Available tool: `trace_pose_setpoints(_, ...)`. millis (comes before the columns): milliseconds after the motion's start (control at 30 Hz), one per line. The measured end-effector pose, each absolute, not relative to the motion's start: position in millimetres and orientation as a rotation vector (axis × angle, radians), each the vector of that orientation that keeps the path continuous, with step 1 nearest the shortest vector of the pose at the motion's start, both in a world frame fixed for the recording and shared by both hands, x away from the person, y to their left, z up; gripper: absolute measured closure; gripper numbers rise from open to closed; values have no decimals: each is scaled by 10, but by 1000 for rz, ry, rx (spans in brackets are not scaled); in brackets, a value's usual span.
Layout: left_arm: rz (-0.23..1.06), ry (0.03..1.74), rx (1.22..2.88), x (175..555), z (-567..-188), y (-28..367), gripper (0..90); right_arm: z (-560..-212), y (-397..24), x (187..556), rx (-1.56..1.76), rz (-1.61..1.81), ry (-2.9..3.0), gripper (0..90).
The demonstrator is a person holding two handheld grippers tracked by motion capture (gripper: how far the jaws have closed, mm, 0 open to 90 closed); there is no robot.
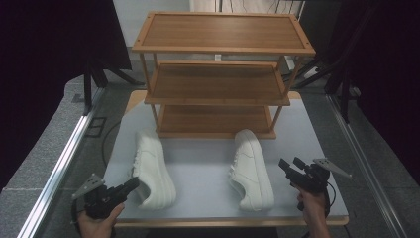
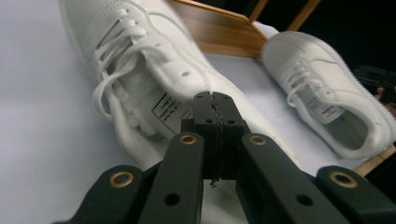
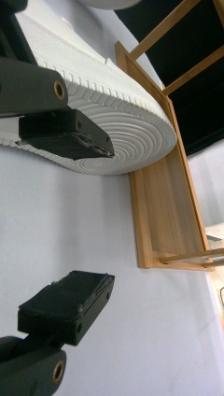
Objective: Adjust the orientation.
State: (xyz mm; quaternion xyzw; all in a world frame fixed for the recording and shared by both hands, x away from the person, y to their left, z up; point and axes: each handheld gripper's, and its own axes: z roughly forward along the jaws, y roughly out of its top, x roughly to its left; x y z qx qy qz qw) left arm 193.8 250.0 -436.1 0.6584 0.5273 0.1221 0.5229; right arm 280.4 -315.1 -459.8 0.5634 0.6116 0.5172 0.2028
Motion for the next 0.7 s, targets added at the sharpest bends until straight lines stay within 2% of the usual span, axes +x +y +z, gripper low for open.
trace_pose_setpoints(167,244,1227,1680,2236,-4380,2109,880,-4619,-3169,2809,1588,1436,1701,323)
trace_pose_setpoints(300,221,1183,1738,2338,-4382,1852,874,-4631,-3209,2796,1598,1433,1693,323)
trace_pose_setpoints(467,229,1149,1750,2367,-4311,1754,863,-4639,-3264,2785,1621,1432,1668,324)
trace_pose_setpoints(700,272,1161,1747,2407,-4261,1733,799,-4649,-3274,2784,1634,1425,1652,325)
